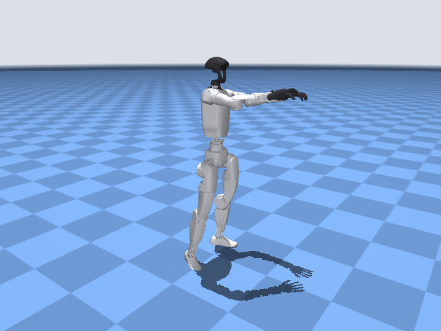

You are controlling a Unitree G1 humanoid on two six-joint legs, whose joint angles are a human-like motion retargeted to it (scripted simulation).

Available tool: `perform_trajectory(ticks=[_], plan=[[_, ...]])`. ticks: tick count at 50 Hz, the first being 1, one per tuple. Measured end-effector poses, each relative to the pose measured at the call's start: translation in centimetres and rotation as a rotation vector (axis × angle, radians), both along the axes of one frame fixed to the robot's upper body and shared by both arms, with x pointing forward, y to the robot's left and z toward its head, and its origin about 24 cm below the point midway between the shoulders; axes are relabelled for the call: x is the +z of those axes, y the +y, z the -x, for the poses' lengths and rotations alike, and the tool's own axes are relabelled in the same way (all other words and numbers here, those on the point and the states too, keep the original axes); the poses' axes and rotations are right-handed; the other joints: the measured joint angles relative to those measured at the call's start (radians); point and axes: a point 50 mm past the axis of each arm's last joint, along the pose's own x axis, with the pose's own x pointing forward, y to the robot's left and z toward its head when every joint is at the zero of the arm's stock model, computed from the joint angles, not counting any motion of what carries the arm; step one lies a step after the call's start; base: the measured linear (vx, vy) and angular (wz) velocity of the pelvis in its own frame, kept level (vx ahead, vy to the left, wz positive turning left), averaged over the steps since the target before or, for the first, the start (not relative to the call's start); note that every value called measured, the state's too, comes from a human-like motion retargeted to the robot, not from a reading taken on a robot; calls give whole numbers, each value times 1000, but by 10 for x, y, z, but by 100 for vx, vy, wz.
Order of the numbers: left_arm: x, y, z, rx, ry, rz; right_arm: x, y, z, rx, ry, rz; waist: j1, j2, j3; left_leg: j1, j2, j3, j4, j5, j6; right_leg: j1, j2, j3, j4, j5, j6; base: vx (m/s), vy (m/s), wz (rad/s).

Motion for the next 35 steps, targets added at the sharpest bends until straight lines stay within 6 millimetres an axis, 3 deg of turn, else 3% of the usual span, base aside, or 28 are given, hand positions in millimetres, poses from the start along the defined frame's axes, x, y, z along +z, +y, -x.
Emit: perform_trajectory(ticks=[15,35], plan=[[-9,-31,-1,-78,37,40,-10,-43,-10,-126,71,9,-127,41,7,52,9,125,-6,-13,6,-37,16,129,13,5,11,-2,-1,-44],[-3,-97,1,-243,5,74,2,-76,-11,-210,26,80,-273,106,17,99,12,245,-10,-20,1,-60,39,248,-2,17,30,-1,-1,-31]])
